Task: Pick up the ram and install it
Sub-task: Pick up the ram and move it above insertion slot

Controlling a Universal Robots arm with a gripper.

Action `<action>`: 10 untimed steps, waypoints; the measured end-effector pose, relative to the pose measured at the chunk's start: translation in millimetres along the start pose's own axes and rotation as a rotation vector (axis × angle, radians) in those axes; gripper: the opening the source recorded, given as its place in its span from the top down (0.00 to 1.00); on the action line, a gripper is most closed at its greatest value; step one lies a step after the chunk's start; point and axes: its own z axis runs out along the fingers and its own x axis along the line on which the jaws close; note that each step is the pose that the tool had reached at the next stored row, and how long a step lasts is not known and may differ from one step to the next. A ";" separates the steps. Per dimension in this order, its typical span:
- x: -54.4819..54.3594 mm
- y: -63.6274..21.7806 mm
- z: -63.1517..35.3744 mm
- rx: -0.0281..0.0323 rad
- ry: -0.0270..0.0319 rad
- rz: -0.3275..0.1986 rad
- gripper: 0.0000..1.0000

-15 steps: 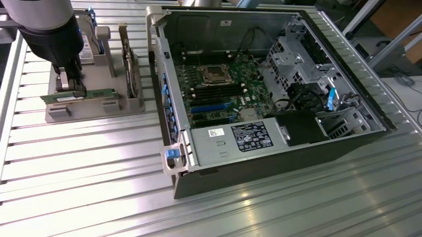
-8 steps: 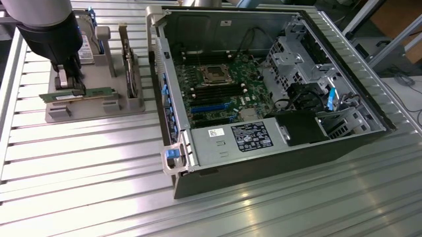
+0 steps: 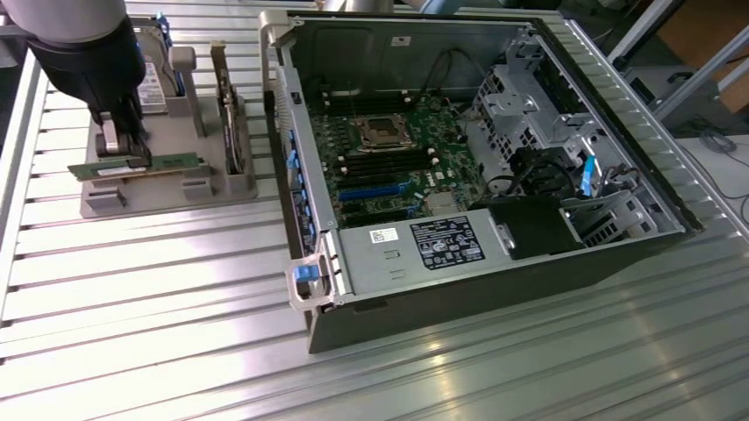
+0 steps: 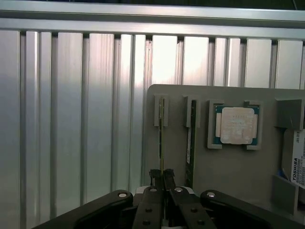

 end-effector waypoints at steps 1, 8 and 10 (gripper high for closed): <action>0.0 0.0 -0.7 0.0001 -0.0001 0.000 0.88; 0.0 -0.1 -4.1 0.0002 -0.0001 0.000 0.88; 0.0 0.0 -5.0 0.0002 -0.0001 0.000 0.88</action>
